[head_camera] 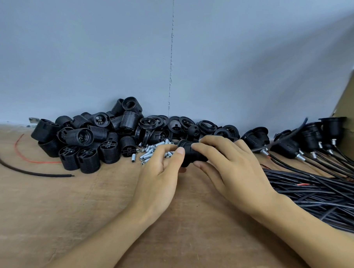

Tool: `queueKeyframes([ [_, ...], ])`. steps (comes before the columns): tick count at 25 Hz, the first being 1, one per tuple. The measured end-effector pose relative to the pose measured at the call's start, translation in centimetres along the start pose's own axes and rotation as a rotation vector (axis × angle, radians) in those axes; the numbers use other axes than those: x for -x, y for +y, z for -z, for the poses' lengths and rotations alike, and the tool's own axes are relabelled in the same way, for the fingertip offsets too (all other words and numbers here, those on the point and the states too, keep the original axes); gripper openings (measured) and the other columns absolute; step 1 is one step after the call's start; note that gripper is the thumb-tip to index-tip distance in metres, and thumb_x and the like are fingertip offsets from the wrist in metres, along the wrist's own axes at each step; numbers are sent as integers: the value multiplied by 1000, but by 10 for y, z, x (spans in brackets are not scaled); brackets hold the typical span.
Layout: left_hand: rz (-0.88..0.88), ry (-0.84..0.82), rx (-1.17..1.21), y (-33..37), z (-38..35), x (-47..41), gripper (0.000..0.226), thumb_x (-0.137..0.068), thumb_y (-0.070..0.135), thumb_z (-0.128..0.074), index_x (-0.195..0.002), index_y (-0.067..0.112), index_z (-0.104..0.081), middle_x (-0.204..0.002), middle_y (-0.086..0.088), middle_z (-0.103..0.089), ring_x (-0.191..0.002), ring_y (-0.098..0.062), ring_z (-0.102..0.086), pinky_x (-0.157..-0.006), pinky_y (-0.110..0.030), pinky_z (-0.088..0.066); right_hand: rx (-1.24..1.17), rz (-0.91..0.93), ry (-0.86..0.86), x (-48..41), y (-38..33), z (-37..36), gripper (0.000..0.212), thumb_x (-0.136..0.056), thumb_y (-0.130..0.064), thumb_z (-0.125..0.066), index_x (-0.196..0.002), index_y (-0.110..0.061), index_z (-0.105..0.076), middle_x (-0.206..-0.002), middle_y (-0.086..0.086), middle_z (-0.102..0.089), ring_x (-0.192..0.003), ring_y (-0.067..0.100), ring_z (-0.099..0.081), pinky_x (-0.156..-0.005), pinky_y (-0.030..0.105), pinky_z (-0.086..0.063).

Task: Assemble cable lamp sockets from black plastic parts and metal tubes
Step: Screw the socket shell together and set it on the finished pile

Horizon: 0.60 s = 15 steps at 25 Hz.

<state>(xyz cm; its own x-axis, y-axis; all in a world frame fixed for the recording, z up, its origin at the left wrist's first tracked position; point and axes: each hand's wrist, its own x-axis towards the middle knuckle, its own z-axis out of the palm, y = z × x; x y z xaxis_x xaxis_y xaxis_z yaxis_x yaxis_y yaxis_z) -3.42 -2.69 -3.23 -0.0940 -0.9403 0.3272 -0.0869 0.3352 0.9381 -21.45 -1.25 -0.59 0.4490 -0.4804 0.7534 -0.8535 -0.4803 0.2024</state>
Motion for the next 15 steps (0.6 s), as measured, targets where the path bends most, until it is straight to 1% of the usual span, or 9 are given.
queueKeyframes([
  [2, 13, -35, 14, -1, 0, -1, 20, -88, 62, -50, -104, 58, -61, -85, 2, -74, -92, -9, -74, -94, -41, -54, 72, 10, 24, -3, -1, -2, 29, -97, -24, -64, -123, -11, -68, -118, 8, -67, -93, 25, -68, -73, 38, -47],
  [3, 21, -52, 9, 0, -1, -1, 25, -86, 64, -50, -109, 60, -58, -90, 8, -75, -96, -7, -73, -97, -42, -53, 94, -16, 30, -5, -2, -4, 31, -97, -24, -64, -124, -10, -67, -119, 8, -67, -95, 25, -67, -74, 38, -46],
  [5, 29, -67, -14, 0, -3, 0, 47, -82, 69, -47, -126, 53, -52, -99, 21, -74, -101, -4, -71, -100, -42, -51, 126, -105, 41, -8, 2, -9, 33, -95, -20, -66, -126, -9, -65, -120, 10, -65, -97, 27, -66, -76, 37, -43],
  [6, 33, -69, -37, 0, -3, 0, 55, -81, 72, -46, -131, 48, -51, -100, 23, -73, -101, -3, -71, -100, -41, -51, 139, -163, 45, -10, 6, -10, 34, -94, -18, -68, -127, -8, -64, -120, 11, -64, -96, 29, -65, -76, 39, -42],
  [7, 37, -72, -59, 0, -3, 1, 57, -82, 72, -44, -132, 46, -51, -101, 23, -72, -99, -2, -70, -100, -40, -51, 148, -228, 41, -12, 13, -11, 36, -94, -16, -68, -128, -8, -63, -122, 13, -62, -96, 32, -64, -76, 41, -42],
  [9, 47, -90, -86, 0, -3, 2, 49, -86, 69, -42, -127, 45, -54, -101, 24, -71, -95, 0, -71, -96, -37, -51, 127, -392, 29, -13, 32, -11, 38, -95, -11, -64, -132, -7, -58, -127, 17, -56, -98, 41, -61, -79, 46, -45],
  [11, 49, -111, -111, 0, -3, 3, 45, -88, 65, -39, -125, 45, -55, -99, 19, -71, -92, 2, -71, -94, -36, -51, 65, -625, 41, -10, 57, -10, 40, -97, -9, -57, -137, -8, -53, -134, 19, -48, -104, 45, -57, -89, 51, -44],
  [13, 42, -122, -134, 0, -4, 3, 44, -92, 64, -38, -128, 44, -54, -97, 18, -70, -93, 2, -70, -95, -35, -51, 15, -858, 65, -3, 78, -10, 42, -99, -7, -52, -141, -8, -47, -140, 19, -40, -116, 43, -50, -100, 50, -37],
  [15, 32, -123, -147, -1, -3, 3, 38, -100, 60, -39, -131, 43, -54, -98, 20, -70, -94, 2, -70, -95, -34, -50, -26, -1031, 25, 1, 92, -11, 45, -98, -5, -50, -143, -5, -42, -144, 20, -33, -127, 41, -40, -106, 48, -31],
])
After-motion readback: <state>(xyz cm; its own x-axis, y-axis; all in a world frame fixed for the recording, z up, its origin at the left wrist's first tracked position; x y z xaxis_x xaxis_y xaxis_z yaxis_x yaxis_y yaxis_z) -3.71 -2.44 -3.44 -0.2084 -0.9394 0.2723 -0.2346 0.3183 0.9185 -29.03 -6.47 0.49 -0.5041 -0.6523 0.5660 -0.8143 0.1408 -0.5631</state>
